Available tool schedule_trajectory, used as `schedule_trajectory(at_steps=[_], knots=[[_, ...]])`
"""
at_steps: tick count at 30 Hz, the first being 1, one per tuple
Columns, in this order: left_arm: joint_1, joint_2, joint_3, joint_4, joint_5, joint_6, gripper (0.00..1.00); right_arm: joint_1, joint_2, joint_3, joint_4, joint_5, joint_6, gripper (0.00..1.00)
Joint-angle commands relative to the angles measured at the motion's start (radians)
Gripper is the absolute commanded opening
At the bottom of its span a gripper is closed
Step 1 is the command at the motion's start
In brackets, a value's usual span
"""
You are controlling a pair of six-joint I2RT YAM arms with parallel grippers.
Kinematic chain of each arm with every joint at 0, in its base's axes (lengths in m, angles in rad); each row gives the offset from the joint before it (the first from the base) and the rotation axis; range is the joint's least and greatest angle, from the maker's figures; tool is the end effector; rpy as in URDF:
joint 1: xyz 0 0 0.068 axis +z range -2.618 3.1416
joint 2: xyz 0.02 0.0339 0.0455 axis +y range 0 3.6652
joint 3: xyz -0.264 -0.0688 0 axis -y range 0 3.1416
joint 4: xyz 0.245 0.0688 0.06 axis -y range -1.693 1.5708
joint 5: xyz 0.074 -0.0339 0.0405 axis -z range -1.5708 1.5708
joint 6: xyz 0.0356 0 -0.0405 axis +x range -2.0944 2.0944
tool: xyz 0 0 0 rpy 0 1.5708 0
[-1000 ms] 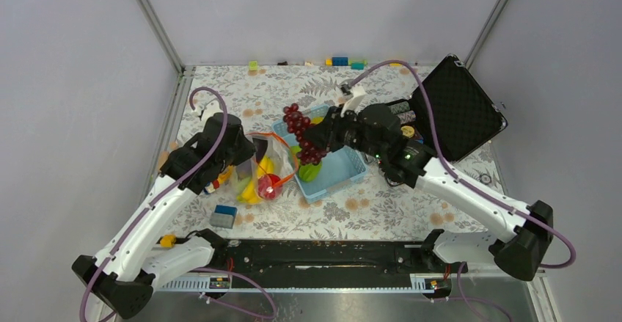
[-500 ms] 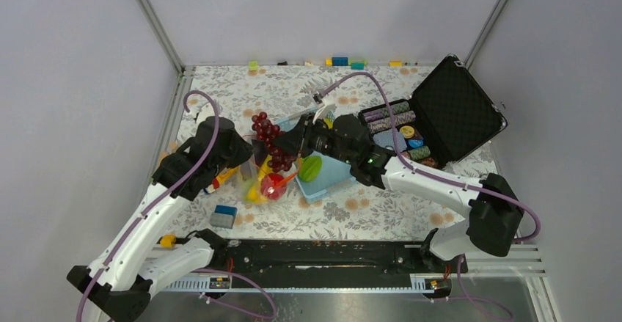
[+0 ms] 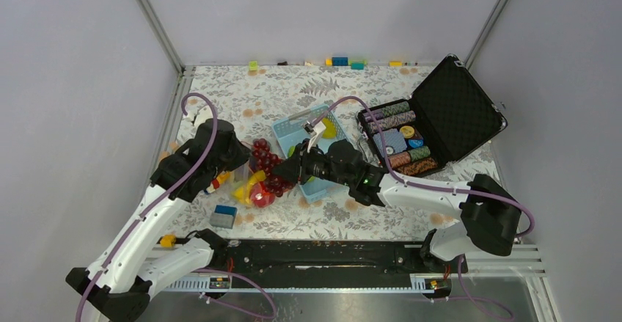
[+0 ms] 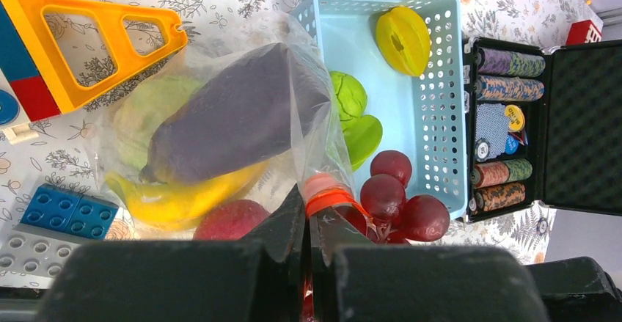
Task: Place the food in the zip-top bag and seal the zipper
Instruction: Place the fake fruit in the zipper food storage bag.
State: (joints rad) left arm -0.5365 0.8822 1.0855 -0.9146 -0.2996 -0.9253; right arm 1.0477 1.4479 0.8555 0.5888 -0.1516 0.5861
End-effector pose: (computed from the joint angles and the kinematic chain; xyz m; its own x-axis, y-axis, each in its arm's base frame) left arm 0.1445 -0.0737 0.3551 -0.5742 -0.5465 -0.6096 -0.2700 0.8293 -0.4892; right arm 0.1620 0.2917 0.2881 -0.5169 0.1982 -0.8328 -0.7753 0.3042 0.5536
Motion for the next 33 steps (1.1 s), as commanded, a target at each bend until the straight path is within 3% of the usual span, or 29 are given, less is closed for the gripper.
schedule_trajectory(at_steps=[1, 5, 18, 26, 33], knots=[[-0.001, -0.006, 0.028, 0.048, -0.023, -0.014, 0.0, 0.014, -0.026, 0.033, -0.001, 0.004, -0.054, 0.0], [0.0, -0.005, 0.035, 0.049, -0.012, -0.006, 0.0, 0.025, 0.013, 0.074, -0.084, 0.003, -0.091, 0.0], [0.0, 0.004, 0.028, 0.055, -0.036, -0.012, 0.0, 0.045, -0.095, -0.097, 0.019, 0.015, -0.217, 0.0], [0.0, -0.01, 0.012, 0.132, 0.146, 0.107, 0.0, 0.045, -0.027, 0.036, -0.167, 0.035, -0.223, 0.0], [-0.004, 0.002, 0.002, 0.14, 0.215, 0.152, 0.0, 0.056, 0.057, 0.215, -0.394, 0.053, -0.299, 0.0]])
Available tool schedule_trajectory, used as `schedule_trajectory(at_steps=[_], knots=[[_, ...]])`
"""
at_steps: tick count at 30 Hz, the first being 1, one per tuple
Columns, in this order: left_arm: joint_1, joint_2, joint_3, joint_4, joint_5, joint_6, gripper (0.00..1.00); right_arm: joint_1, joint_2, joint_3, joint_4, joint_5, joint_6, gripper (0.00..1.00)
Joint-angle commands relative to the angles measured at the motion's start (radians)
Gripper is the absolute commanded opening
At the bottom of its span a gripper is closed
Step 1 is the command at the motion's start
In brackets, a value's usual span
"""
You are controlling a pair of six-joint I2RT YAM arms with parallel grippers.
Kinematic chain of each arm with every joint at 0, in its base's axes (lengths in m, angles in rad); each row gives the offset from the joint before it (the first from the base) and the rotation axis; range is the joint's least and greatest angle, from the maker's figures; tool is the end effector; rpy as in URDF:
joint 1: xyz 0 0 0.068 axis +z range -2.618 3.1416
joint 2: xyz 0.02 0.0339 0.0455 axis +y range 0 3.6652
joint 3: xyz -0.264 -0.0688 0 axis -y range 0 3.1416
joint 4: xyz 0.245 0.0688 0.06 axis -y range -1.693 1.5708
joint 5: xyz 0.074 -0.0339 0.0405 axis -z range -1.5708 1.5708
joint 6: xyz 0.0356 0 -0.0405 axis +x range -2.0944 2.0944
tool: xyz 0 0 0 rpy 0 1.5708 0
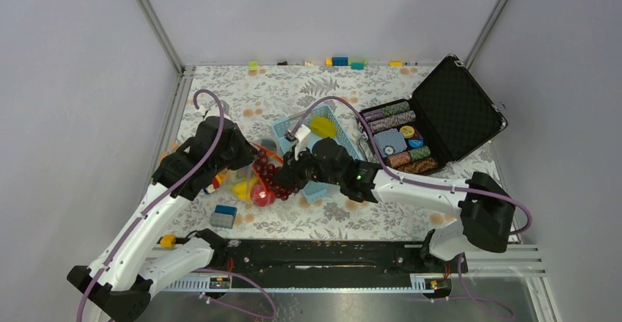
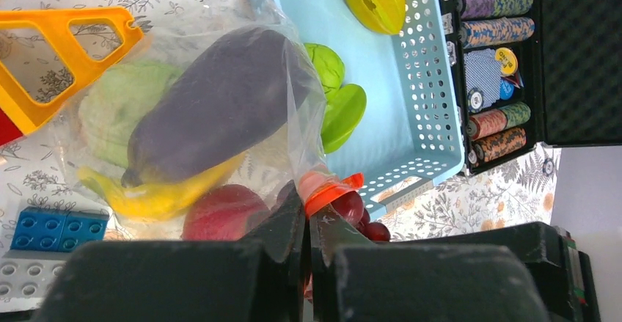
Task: Place the food in the zip-top bag and seal the zipper
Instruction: Place the fake fruit in the zipper food storage bag.
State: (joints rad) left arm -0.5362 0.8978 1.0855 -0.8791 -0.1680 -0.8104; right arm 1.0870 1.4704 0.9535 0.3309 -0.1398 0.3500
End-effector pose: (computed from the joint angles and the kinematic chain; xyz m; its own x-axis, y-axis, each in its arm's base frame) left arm 0.1483 -0.0812 0.3550 -0.6625 -0.4373 -0.6082 -0.1263 0.8655 -0.4847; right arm 0.1554 0.3064 0.2871 -0.4032 -0.0374 -0.9143 -0.8538 0.3749 0.3612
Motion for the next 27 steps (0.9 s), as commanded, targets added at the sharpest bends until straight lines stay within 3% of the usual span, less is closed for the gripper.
schedule_trajectory(at_steps=[1, 6, 9, 15, 19, 23, 27], knots=[[-0.005, -0.013, 0.0, 0.109, 0.097, 0.044, 0.0, 0.017, 0.047, 0.143, -0.171, 0.082, -0.048, 0.0], [-0.017, -0.024, -0.015, 0.145, 0.162, 0.07, 0.0, 0.017, 0.099, 0.25, -0.342, 0.39, 0.135, 0.0], [-0.024, -0.025, -0.023, 0.161, 0.214, 0.076, 0.0, 0.018, 0.125, 0.319, -0.447, 0.476, 0.241, 0.0], [-0.039, -0.029, -0.048, 0.217, 0.302, 0.075, 0.0, 0.018, 0.17, 0.356, -0.44, 0.505, 0.392, 0.0], [-0.051, -0.025, -0.066, 0.268, 0.379, 0.068, 0.0, 0.018, 0.229, 0.44, -0.523, 0.579, 0.418, 0.0], [-0.059, -0.035, -0.081, 0.295, 0.387, 0.066, 0.0, 0.018, 0.26, 0.455, -0.534, 0.589, 0.437, 0.0], [-0.059, -0.043, -0.085, 0.268, 0.303, 0.057, 0.0, 0.02, 0.182, 0.345, -0.395, 0.502, 0.385, 0.05]])
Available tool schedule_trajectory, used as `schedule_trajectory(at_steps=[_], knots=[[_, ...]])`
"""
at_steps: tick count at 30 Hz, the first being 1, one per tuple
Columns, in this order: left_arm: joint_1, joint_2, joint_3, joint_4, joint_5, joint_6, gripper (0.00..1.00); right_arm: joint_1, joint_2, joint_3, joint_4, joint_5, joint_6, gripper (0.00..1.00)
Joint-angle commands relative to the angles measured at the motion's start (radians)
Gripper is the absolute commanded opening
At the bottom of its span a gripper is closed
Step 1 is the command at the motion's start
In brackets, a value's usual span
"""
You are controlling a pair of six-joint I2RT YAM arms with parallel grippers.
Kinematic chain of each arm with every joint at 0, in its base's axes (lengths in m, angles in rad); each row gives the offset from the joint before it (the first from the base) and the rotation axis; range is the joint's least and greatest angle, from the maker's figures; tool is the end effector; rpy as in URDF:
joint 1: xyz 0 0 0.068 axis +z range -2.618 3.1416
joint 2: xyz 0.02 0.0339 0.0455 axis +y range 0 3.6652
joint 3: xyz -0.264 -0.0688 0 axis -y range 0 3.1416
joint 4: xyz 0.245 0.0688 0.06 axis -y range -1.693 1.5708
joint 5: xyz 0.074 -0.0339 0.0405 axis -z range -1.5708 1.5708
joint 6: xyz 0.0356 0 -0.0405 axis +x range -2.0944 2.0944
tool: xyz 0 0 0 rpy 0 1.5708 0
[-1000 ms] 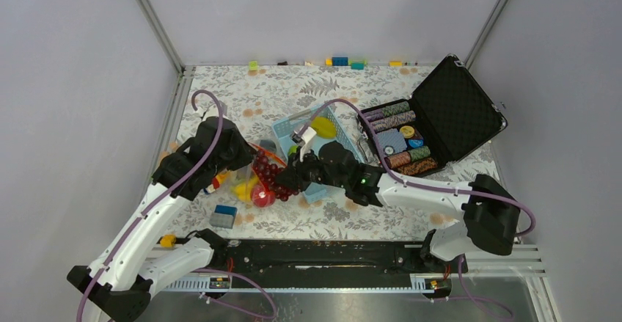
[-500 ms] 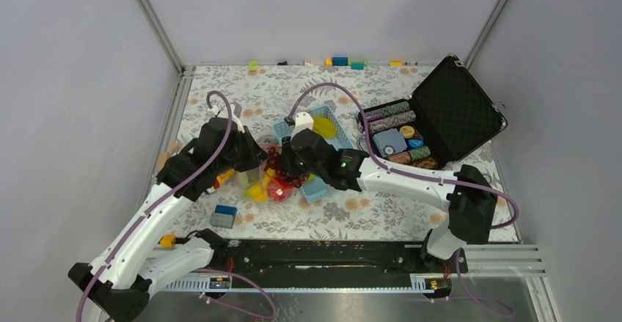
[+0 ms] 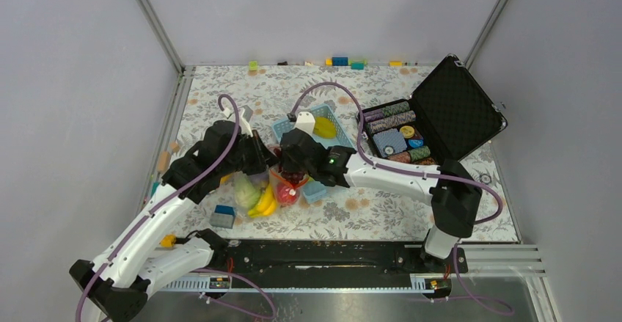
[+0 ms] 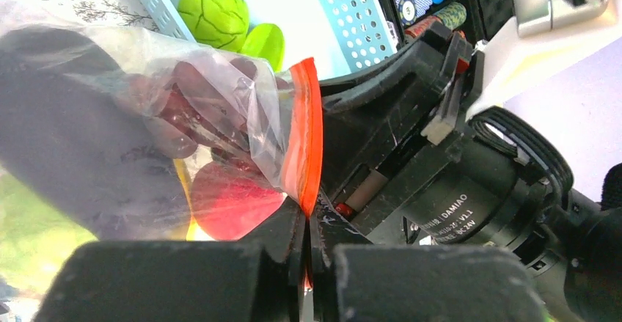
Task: Place the food in the zip-top bag and seal the zipper
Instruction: Place the fake fruit in the zipper food storage bag, then adjust the zipper food storage bag at the center of the board.
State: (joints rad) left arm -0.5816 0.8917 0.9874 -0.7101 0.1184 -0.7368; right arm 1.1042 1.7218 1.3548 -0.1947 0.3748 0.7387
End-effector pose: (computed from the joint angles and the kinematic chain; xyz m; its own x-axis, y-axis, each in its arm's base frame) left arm 0.1495 -0.1033 0.3390 -0.7775 -0.2873 -0.5594 0.1401 0.7880 -0.5995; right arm 0.1918 0.3519 0.2855 -0.6429 0.1165 -0.7570 -0.3501 0.8344 0.4257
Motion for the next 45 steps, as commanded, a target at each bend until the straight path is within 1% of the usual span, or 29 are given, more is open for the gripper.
schedule_trajectory(at_steps=[1, 2, 4, 6, 7, 9, 10, 11, 13, 15, 17, 18, 21, 23, 26, 29, 34, 39, 45], knots=[[-0.014, -0.039, 0.012, 0.074, -0.025, -0.022, 0.0, 0.0, -0.099, -0.087, 0.171, -0.039, -0.029, 0.1], [-0.014, -0.04, 0.011, 0.057, -0.069, -0.031, 0.0, 0.001, -0.134, -0.114, 0.227, -0.069, -0.064, 0.15], [-0.012, -0.042, -0.002, 0.041, -0.149, -0.051, 0.0, 0.001, -0.195, -0.158, 0.269, -0.142, -0.125, 0.22], [-0.012, -0.042, -0.012, 0.037, -0.198, -0.074, 0.0, 0.0, -0.244, -0.182, 0.288, -0.228, -0.171, 0.28], [-0.012, -0.041, -0.013, 0.037, -0.207, -0.081, 0.0, 0.001, -0.253, -0.192, 0.295, -0.278, -0.191, 0.33], [-0.012, -0.039, -0.014, 0.038, -0.221, -0.09, 0.0, 0.0, -0.275, -0.2, 0.292, -0.362, -0.201, 0.5], [-0.012, -0.039, -0.013, 0.038, -0.225, -0.095, 0.0, 0.0, -0.279, -0.196, 0.286, -0.42, -0.211, 0.57], [-0.012, -0.04, -0.012, 0.039, -0.228, -0.097, 0.0, 0.001, -0.283, -0.191, 0.274, -0.441, -0.213, 0.65], [-0.012, -0.044, -0.013, 0.04, -0.231, -0.098, 0.0, 0.0, -0.299, -0.186, 0.262, -0.464, -0.229, 0.74], [-0.011, -0.051, -0.014, 0.038, -0.233, -0.098, 0.0, 0.001, -0.325, -0.193, 0.255, -0.454, -0.242, 0.82], [-0.011, -0.059, -0.016, 0.037, -0.236, -0.099, 0.0, -0.001, -0.362, -0.219, 0.255, -0.42, -0.258, 0.97], [-0.011, -0.061, -0.016, 0.036, -0.236, -0.098, 0.0, 0.0, -0.386, -0.233, 0.253, -0.392, -0.264, 0.99], [-0.011, -0.068, -0.018, 0.035, -0.235, -0.092, 0.0, -0.003, -0.465, -0.293, 0.246, -0.28, -0.277, 1.0], [-0.01, -0.072, -0.016, 0.032, -0.228, -0.084, 0.0, -0.007, -0.515, -0.334, 0.206, -0.169, -0.277, 1.0], [-0.011, -0.079, -0.015, 0.024, -0.223, -0.071, 0.0, -0.029, -0.555, -0.363, 0.071, 0.016, -0.269, 1.0], [-0.011, -0.086, -0.018, 0.022, -0.227, -0.07, 0.0, -0.049, -0.542, -0.369, -0.029, 0.104, -0.258, 0.98], [-0.01, -0.084, -0.011, 0.022, -0.21, -0.06, 0.0, -0.052, -0.485, -0.379, -0.052, 0.056, -0.289, 0.96], [-0.011, -0.082, -0.009, 0.024, -0.194, -0.05, 0.0, -0.051, -0.416, -0.356, -0.05, 0.033, -0.309, 0.91], [-0.01, -0.078, -0.01, 0.024, -0.193, -0.05, 0.0, -0.052, -0.385, -0.371, 0.022, -0.123, -0.34, 0.85]])
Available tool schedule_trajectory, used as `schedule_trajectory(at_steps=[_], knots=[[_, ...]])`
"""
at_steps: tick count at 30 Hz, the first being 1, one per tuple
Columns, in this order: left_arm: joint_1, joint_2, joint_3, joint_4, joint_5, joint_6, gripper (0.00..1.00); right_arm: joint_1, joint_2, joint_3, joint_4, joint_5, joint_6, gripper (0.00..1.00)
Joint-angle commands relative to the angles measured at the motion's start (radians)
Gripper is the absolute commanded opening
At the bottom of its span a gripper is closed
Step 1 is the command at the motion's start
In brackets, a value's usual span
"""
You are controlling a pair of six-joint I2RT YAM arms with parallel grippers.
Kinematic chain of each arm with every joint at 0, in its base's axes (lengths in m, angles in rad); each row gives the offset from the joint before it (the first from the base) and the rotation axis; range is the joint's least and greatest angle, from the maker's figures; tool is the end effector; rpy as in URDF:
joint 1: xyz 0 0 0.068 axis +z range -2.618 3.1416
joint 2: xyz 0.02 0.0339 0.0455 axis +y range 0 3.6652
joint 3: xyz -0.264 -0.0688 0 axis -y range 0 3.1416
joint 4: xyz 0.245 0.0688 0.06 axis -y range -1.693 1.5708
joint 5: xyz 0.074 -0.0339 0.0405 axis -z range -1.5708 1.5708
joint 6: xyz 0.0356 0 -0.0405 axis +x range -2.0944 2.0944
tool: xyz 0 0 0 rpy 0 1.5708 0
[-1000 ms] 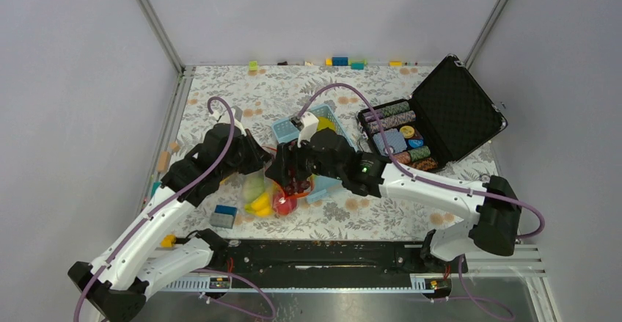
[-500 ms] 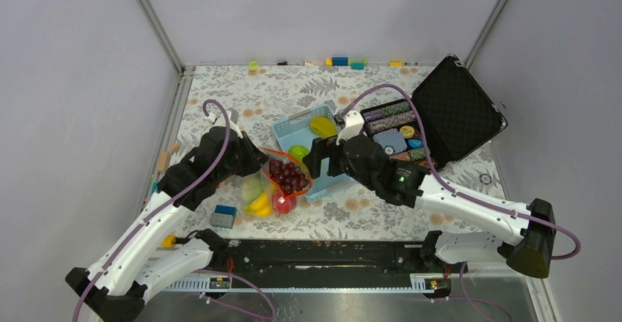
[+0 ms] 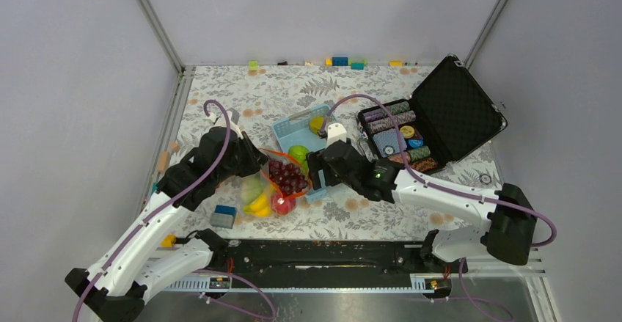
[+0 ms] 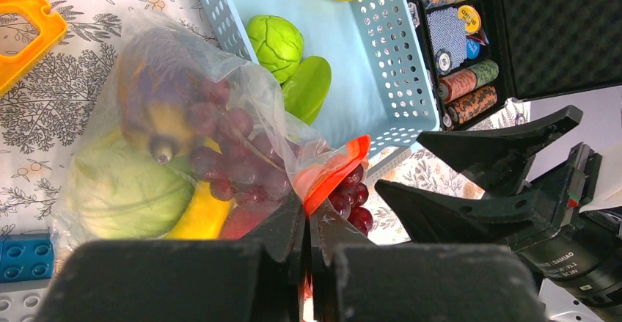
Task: Place the food in the zip-top bag and seal the zipper
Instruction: Adjust the zipper food storage bag at the center of the board.
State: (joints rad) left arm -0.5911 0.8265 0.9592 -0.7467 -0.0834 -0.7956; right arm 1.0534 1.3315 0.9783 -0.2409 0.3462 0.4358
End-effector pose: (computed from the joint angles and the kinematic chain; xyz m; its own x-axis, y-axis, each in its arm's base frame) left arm 0.1391 -0.0898 0.3365 -0.6911 -0.3934 -0.6063 0.0074 0.8350 -0.5502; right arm 0.1575 0.2523 0.2814 -0.5374 -0.1415 -0.8314 -0.4982 0.8487 0.1776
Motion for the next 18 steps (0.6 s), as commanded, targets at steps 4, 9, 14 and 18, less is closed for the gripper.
schedule_trajectory(at_steps=[4, 9, 14, 18], knots=[[-0.001, -0.003, 0.022, 0.061, 0.023, 0.014, 0.0, -0.001, 0.027, -0.02, 0.153, -0.154, -0.052, 0.83], [-0.001, -0.005, 0.024, 0.063, 0.039, 0.019, 0.0, -0.001, 0.105, 0.005, 0.189, -0.041, -0.033, 0.74], [-0.001, -0.018, 0.012, 0.063, 0.043, 0.022, 0.0, -0.001, 0.151, 0.002, 0.294, -0.019, -0.008, 0.66], [-0.002, -0.024, 0.013, 0.061, 0.04, 0.025, 0.0, -0.001, 0.147, -0.04, 0.378, -0.106, -0.015, 0.66]])
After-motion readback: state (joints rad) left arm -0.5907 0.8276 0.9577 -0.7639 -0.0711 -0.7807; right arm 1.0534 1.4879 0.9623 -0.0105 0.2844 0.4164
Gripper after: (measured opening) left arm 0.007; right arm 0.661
